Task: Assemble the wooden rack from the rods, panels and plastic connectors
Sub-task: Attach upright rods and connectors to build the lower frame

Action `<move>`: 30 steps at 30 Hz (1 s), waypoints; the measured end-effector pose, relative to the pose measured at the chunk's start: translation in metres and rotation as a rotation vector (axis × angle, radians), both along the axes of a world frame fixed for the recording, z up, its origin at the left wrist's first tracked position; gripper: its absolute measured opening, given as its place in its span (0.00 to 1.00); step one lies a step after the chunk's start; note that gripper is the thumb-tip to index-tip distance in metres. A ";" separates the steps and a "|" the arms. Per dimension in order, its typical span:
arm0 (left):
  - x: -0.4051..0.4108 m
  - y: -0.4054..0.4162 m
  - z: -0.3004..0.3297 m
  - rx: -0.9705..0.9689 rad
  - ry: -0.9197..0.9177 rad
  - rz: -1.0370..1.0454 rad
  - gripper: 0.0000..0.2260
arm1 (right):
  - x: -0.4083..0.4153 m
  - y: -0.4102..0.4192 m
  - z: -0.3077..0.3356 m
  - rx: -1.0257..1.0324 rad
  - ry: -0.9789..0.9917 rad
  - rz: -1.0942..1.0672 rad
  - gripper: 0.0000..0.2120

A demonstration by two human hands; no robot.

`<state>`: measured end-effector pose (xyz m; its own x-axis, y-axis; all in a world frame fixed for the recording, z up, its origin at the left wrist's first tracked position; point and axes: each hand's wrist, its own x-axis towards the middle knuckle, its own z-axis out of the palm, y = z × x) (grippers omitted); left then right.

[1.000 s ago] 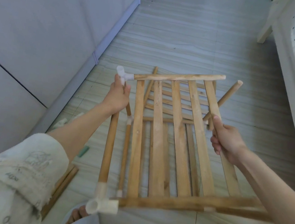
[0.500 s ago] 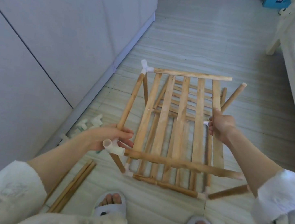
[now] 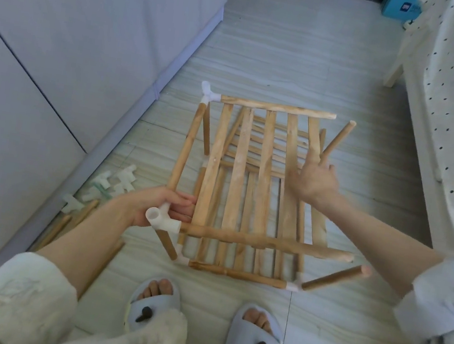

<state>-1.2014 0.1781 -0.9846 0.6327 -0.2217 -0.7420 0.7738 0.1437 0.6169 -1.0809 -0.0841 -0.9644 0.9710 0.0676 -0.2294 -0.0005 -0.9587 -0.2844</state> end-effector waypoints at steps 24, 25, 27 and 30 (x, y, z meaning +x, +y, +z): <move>-0.003 -0.014 0.003 0.346 -0.197 0.228 0.08 | -0.108 0.051 -0.033 0.183 -0.532 0.946 0.18; -0.003 -0.015 0.003 0.348 -0.208 0.246 0.08 | -0.109 0.050 -0.032 0.196 -0.536 0.942 0.17; -0.004 -0.017 0.003 0.358 -0.222 0.280 0.10 | -0.108 0.049 -0.031 0.235 -0.528 0.942 0.16; -0.003 -0.020 0.001 0.378 -0.239 0.313 0.11 | -0.105 0.047 -0.031 0.250 -0.527 0.946 0.17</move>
<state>-1.2042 0.1580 -0.9835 0.7867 0.2582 -0.5607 0.5614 0.0785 0.8238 -1.1861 -0.0375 -0.9952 0.4754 0.8195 0.3200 0.8787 -0.4241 -0.2192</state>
